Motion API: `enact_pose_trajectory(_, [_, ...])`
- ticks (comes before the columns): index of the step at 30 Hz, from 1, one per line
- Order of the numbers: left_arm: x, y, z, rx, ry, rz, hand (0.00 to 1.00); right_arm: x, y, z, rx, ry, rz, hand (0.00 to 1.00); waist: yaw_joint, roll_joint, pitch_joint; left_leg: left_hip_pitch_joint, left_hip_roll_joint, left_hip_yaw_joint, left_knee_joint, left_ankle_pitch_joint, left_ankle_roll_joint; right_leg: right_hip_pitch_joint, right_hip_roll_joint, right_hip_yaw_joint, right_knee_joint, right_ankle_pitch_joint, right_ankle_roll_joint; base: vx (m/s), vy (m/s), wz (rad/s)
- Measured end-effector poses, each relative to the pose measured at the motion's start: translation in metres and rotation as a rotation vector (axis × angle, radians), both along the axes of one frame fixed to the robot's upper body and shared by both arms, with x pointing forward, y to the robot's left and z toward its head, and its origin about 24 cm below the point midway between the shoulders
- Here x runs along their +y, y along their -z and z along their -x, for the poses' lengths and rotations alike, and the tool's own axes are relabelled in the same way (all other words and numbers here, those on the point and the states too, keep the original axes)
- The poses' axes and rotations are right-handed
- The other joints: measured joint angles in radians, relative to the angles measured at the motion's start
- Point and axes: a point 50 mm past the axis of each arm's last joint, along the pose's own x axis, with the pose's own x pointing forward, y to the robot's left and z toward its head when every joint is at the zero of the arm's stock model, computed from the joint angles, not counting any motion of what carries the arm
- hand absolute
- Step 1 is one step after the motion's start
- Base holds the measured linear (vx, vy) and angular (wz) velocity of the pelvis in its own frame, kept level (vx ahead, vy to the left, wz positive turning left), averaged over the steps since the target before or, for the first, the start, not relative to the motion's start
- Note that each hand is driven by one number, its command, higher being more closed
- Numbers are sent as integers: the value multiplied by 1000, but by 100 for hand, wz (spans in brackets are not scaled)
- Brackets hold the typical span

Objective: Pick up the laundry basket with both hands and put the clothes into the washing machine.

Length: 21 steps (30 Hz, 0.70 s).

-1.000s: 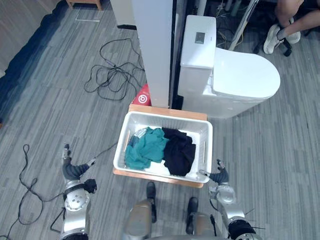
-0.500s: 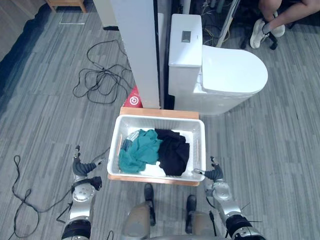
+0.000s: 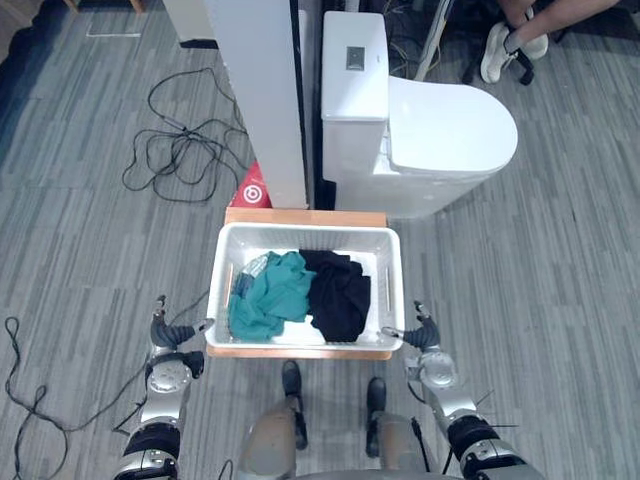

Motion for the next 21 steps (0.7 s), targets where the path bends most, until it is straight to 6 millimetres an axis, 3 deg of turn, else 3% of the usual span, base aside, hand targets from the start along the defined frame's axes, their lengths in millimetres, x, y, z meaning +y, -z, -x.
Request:
enact_pose_trajectory(7, [-17,-5,-18,-16,94,9,0,4,-10,-9,-57,-18,-11,0,-13,-8,30,-18,-1,1,2,0,0,-19,1,2,1,1,0,2,0,-1])
enact_pose_trajectory(13, [-19,-16,-26,-72,93,9,0,5,-16,-14,-82,-18,-10,0,-26,-8,37,-19,-2,-2,3,0,0,-18,4,-1,0,1,0,5,0,0])
enact_pose_trajectory(18, [-27,-39,-28,-237,82,26,0,-1,-17,-13,-90,14,-11,0,-26,8,46,-19,-7,-18,9,0,0,-10,0,-13,7,-3,3,0,5,7])
enact_pose_trajectory(21, [-30,-37,-24,-242,84,34,0,-5,-16,-11,-83,33,-9,0,-24,14,50,-13,-9,-31,11,0,0,0,-3,-27,18,-13,0,-11,8,16])
